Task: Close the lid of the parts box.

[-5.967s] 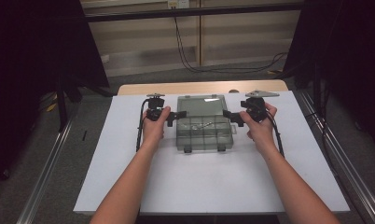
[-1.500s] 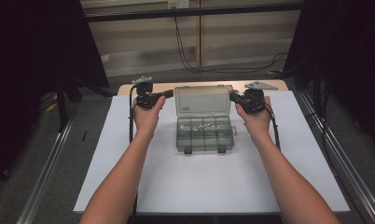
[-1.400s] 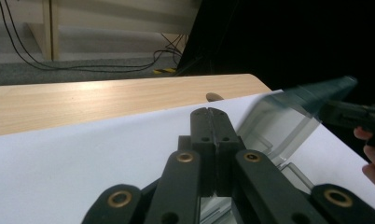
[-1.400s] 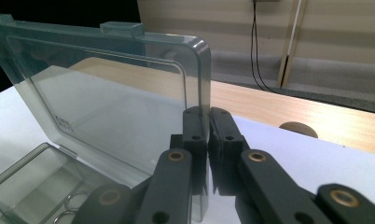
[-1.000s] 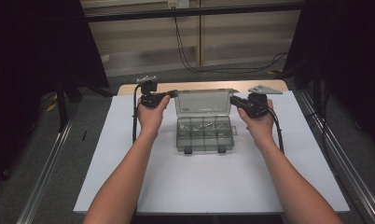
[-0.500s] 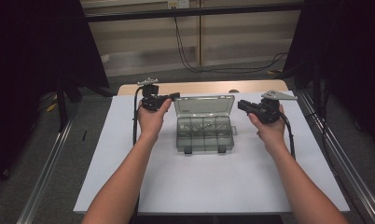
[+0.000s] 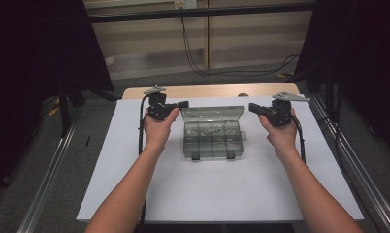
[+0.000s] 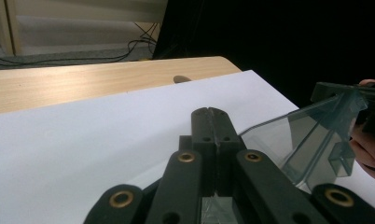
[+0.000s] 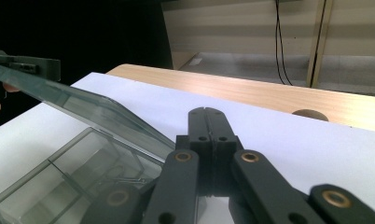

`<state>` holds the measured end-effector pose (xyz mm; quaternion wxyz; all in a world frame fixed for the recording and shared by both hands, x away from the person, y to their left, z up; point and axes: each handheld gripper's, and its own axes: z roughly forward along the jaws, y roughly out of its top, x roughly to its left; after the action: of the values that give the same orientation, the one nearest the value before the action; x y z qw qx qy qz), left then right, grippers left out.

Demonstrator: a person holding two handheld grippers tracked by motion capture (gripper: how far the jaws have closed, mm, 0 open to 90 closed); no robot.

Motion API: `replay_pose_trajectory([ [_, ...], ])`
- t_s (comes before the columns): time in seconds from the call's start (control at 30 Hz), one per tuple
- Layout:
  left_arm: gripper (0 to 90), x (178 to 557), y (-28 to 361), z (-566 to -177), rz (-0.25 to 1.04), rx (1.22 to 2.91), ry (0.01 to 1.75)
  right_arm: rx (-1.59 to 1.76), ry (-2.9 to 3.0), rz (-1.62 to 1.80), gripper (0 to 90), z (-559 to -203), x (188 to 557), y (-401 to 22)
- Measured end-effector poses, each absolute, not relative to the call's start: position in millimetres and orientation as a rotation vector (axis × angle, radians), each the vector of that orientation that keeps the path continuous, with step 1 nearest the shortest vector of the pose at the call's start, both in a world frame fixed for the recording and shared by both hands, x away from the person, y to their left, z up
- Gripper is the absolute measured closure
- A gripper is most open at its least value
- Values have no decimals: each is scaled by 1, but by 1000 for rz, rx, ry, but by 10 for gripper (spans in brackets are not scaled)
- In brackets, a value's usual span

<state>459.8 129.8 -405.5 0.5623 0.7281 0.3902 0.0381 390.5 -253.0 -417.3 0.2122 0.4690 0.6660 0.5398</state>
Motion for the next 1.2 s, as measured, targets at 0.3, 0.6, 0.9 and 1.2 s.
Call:
replay_pose_trajectory([
  [0.3, 900, 448, 132, -403, 96, 1716, 890, 1259, 1874, 1504, 900, -407, 385, -243],
  [0.6, 900, 437, 133, -401, 81, 1713, 868, 1208, 1901, 1518, 900, -399, 376, -234],
  [0.9, 900, 418, 137, -405, 95, 1720, 849, 1141, 1940, 1520, 900, -397, 356, -224],
  [1.2, 900, 400, 140, -415, 93, 1744, 821, 1120, 1965, 1506, 900, -411, 340, -223],
])
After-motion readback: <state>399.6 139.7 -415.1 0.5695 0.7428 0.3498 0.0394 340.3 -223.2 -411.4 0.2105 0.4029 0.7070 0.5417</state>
